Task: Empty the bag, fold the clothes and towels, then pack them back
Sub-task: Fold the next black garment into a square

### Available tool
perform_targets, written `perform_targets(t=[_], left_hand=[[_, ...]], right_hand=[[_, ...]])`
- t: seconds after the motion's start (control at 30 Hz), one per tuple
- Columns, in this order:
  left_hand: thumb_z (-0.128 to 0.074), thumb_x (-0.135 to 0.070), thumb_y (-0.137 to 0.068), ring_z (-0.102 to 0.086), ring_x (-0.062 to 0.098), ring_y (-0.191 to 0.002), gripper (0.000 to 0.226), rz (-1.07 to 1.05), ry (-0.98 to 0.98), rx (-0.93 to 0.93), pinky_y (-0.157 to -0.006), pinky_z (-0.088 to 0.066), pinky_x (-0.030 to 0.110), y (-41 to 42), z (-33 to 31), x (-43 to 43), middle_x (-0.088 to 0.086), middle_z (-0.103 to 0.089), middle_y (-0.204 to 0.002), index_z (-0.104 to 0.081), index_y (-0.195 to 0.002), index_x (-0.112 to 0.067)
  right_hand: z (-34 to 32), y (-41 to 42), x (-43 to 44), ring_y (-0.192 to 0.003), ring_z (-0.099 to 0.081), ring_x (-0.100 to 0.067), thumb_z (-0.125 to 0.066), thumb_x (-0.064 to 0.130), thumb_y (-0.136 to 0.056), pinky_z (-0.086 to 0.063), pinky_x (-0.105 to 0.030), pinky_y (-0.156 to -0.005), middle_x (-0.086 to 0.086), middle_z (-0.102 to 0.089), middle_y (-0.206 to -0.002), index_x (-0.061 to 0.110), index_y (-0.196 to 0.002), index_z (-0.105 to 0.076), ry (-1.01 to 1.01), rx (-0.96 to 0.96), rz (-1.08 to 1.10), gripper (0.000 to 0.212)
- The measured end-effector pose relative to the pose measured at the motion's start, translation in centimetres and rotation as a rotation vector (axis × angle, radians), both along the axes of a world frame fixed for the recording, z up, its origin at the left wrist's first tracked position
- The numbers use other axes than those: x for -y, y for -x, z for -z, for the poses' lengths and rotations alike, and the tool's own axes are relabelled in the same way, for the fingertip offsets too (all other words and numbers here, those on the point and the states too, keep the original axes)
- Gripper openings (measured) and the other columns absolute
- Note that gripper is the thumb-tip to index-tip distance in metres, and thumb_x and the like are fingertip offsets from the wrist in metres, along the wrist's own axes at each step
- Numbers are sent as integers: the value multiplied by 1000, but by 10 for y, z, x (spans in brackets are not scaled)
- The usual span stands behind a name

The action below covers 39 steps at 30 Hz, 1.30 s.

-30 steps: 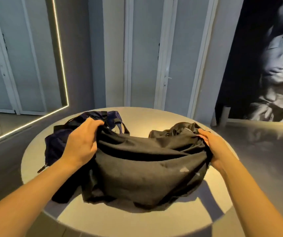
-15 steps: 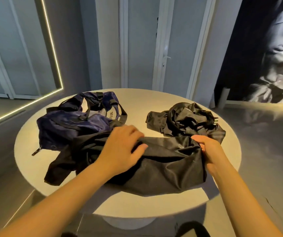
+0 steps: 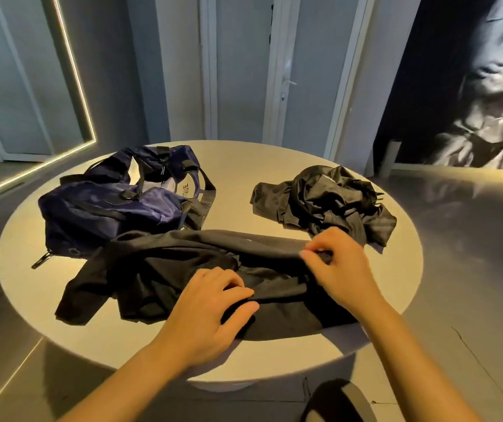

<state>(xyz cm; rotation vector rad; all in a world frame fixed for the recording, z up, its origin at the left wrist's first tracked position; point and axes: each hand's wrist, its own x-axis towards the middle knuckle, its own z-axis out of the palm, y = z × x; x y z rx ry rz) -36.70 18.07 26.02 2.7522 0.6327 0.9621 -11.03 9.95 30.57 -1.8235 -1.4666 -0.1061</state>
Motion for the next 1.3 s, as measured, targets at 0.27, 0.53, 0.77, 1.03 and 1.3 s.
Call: perform_targets(t=[0.27, 0.53, 0.77, 1.03, 1.3], left_hand=[[-42, -53, -101, -56, 0, -97, 43, -143, 173, 172, -92, -41, 20, 0, 10, -8, -23, -62, -98, -77, -91, -30], [-48, -60, -93, -58, 4, -90, 44, -284, 114, 85, -88, -41, 27, -3, 16, -13, -18, -65, -99, -72, -73, -29], [-54, -54, -94, -55, 4, -92, 26, -166, 36, 72, -87, -47, 27, -15, -8, -3, -17, -61, -100, -64, -104, -31], [-63, -44, -96, -50, 8, -101, 13, -106, -22, -49, -99, -42, 39, -57, -32, -15, -16, -61, -105, -70, -100, -34], [-69, -36, -90, -67, 12, -102, 10, 108, 251, 269, -95, -50, 40, -7, -40, -21, -17, -69, -99, -73, -92, -27]], right_hand=[[-2, 7, -28, -74, -56, -11, -65, 23, -97, -46, -29, -72, 0, -65, -80, 15, -83, -72, 212, -203, -146, 18], [-20, 1, -41, -75, -64, -26, -65, 31, -98, -53, -39, -70, -13, -72, -87, 3, -94, -70, 266, -919, -4, 28], [1, 4, -43, -83, -67, -26, -64, 38, -98, -52, -34, -67, -9, -74, -91, 14, -99, -72, 256, -1150, 35, 25], [12, 6, -45, -96, -68, -35, -64, 31, -97, -55, -48, -91, -15, -72, -99, 11, -95, -70, 99, -1158, 114, 21], [19, 0, -50, -75, -62, -18, -56, 27, -103, -50, -27, -62, -1, -67, -85, 13, -95, -66, 8, -1183, 106, 19]])
